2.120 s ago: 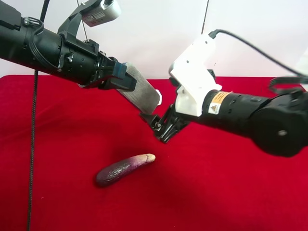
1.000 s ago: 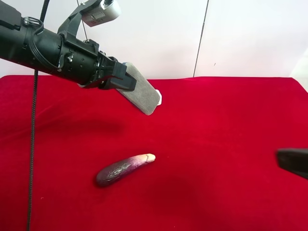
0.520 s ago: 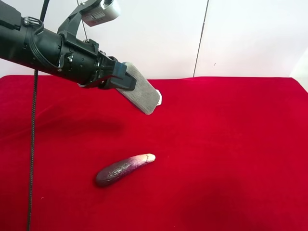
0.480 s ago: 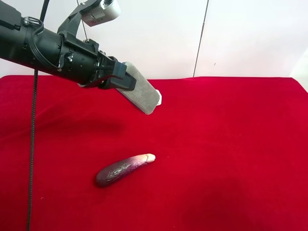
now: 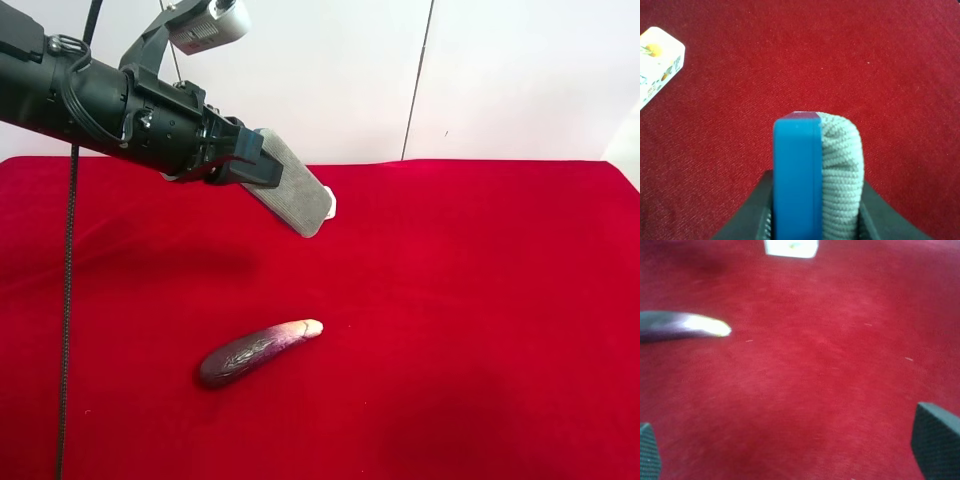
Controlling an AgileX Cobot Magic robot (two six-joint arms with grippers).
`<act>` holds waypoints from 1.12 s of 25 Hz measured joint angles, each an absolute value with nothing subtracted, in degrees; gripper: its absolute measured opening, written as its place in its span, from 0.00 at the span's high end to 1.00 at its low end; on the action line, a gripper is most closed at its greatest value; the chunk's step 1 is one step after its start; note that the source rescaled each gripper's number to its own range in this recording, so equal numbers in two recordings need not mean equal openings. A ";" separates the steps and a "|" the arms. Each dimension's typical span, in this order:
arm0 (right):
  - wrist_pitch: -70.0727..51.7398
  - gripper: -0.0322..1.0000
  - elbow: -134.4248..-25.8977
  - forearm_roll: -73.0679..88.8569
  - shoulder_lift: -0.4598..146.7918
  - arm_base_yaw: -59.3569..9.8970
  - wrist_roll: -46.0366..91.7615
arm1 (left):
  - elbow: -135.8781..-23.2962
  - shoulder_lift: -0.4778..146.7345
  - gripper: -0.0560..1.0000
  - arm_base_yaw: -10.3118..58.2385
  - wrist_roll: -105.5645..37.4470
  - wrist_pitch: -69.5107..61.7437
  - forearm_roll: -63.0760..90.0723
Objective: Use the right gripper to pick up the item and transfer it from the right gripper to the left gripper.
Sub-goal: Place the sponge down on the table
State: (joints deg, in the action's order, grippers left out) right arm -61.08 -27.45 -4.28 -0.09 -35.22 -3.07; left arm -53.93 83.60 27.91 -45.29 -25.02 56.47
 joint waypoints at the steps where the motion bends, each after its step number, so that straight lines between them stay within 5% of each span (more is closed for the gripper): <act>1: -61.08 0.00 -27.45 -3.98 -0.09 -31.88 -2.85 | -53.93 83.60 0.95 27.91 -45.29 -25.02 56.47; 6: -61.08 0.00 -27.45 -1.66 -0.09 -16.87 -1.56 | -53.93 83.60 0.95 27.91 -45.29 -25.02 56.47; 12: -61.08 0.00 -27.45 0.41 -0.09 -7.23 0.00 | -53.93 83.60 0.95 27.91 -45.29 -24.98 56.47; 28: -61.08 0.00 -27.45 0.00 -0.09 -5.17 0.00 | -53.93 83.60 0.95 27.91 -45.29 -24.98 56.47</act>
